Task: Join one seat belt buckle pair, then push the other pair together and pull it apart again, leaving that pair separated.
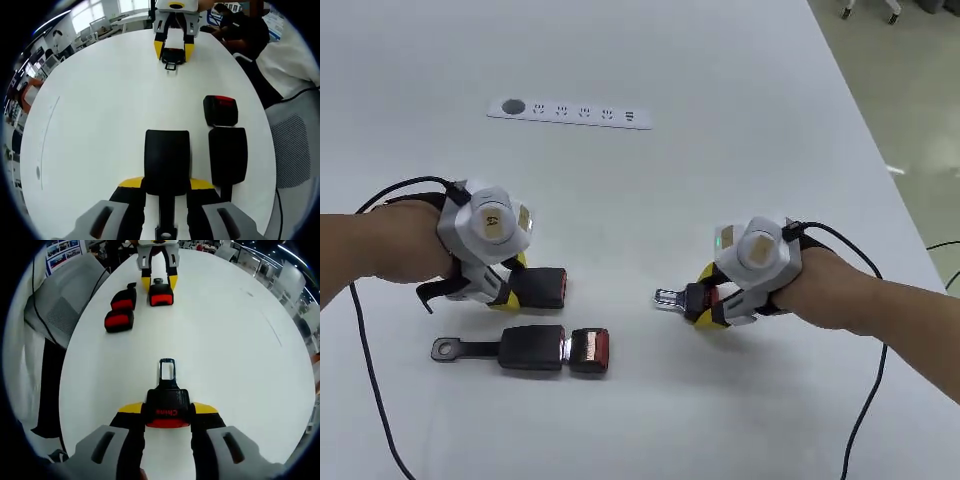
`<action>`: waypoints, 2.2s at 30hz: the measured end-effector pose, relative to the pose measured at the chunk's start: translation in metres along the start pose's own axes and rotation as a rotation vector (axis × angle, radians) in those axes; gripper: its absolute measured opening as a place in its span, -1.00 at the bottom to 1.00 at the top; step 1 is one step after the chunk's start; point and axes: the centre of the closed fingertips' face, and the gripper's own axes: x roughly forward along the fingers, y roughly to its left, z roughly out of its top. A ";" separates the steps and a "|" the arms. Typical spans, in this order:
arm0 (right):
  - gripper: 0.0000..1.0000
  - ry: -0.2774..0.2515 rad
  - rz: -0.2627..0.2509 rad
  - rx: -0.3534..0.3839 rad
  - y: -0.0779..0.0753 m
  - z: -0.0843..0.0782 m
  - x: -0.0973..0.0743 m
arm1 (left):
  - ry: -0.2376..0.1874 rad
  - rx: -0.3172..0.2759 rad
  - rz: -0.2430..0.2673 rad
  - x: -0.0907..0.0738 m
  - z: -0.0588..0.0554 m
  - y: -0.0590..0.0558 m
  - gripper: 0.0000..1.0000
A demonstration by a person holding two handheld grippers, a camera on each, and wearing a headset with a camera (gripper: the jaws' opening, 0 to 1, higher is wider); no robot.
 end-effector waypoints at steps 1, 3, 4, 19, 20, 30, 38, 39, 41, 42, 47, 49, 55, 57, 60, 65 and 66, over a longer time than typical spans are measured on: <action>-0.32 -0.001 0.000 0.006 0.002 0.001 0.000 | 0.005 -0.001 0.000 0.000 0.000 0.001 -0.35; -0.32 -0.001 -0.003 0.011 0.002 0.002 0.001 | 0.013 -0.001 0.002 0.000 0.000 0.001 -0.35; -0.32 0.001 -0.004 0.013 0.001 0.002 0.002 | 0.017 -0.002 0.004 0.000 0.000 0.001 -0.35; -0.02 -0.107 -0.214 0.175 0.000 0.013 -0.019 | 0.060 0.011 0.109 -0.003 -0.002 0.012 -0.16; 0.00 -0.124 -0.220 0.194 0.002 0.015 -0.022 | 0.047 0.001 0.118 -0.006 0.001 0.011 -0.14; 0.17 -0.234 -0.272 0.246 0.025 0.028 -0.049 | -0.088 -0.126 0.211 -0.047 0.011 -0.012 -0.03; 0.41 -0.297 -0.278 0.271 0.049 0.041 -0.061 | -0.216 -0.277 0.257 -0.067 -0.005 -0.047 0.33; 0.46 -0.304 -0.277 0.277 0.052 0.044 -0.065 | -0.212 -0.280 0.271 -0.069 -0.010 -0.050 0.35; 0.52 -0.306 -0.280 0.287 0.054 0.041 -0.065 | -0.211 -0.309 0.301 -0.074 -0.019 -0.054 0.41; 0.55 -0.305 -0.276 0.295 0.056 0.039 -0.065 | -0.224 -0.331 0.319 -0.078 -0.020 -0.055 0.46; 0.76 -0.313 -0.293 0.344 0.063 0.030 -0.066 | -0.282 -0.466 0.367 -0.081 -0.042 -0.064 0.75; 0.80 -0.320 -0.285 0.373 0.069 0.027 -0.064 | -0.278 -0.480 0.381 -0.084 -0.049 -0.071 0.82; 0.96 -0.339 -0.292 0.414 0.081 0.022 -0.067 | -0.306 -0.541 0.410 -0.097 -0.062 -0.096 0.93; 0.99 -0.344 -0.297 0.424 0.082 0.021 -0.069 | -0.325 -0.577 0.431 -0.100 -0.074 -0.100 1.00; 0.99 -0.351 -0.304 0.436 0.085 0.023 -0.072 | -0.328 -0.596 0.451 -0.103 -0.085 -0.110 1.00; 0.99 -0.366 -0.320 0.439 0.090 0.029 -0.075 | -0.341 -0.616 0.467 -0.104 -0.091 -0.118 1.00; 0.99 -0.367 -0.321 0.441 0.090 0.029 -0.076 | -0.343 -0.620 0.468 -0.105 -0.093 -0.120 1.00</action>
